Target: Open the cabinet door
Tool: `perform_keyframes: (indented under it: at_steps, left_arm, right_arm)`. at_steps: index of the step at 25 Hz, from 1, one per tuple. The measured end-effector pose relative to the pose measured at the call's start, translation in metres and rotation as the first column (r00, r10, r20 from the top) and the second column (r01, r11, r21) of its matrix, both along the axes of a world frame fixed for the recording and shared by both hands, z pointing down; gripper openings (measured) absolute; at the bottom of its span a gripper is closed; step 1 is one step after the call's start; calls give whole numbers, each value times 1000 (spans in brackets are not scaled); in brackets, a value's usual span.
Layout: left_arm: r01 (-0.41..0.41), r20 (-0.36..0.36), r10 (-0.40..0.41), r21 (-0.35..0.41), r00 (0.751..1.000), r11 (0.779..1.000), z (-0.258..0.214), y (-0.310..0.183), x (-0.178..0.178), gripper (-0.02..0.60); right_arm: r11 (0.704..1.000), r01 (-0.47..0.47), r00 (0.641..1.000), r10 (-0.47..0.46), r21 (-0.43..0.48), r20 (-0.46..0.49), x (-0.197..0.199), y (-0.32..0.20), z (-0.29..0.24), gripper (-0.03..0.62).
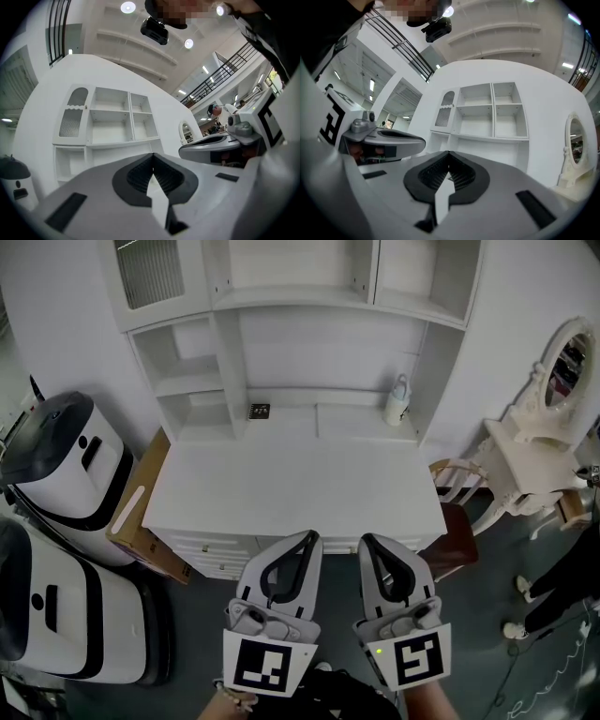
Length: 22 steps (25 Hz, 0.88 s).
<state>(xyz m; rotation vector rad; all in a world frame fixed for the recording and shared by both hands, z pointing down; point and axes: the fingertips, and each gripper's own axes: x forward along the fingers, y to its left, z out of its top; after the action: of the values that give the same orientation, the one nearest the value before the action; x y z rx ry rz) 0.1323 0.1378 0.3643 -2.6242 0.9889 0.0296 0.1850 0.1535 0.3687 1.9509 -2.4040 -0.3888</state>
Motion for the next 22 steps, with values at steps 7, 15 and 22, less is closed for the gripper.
perform_keyframes:
  at_steps: [7,15,22]
  left_arm:
    - [47,21,-47,-5,999,999,3,15,9,2]
    - [130,12,-131,8,991,991,2,28,2,2]
    - [200,13,-200,10,980,980,4,31,-7,2]
  right_arm:
    - [999,39,999,-39,10,0,10,12,1,0]
    - [993,118,993,-118,14,-10,7,19,4,0]
    - [984,177,984,-177,17,-7,0,21,8,0]
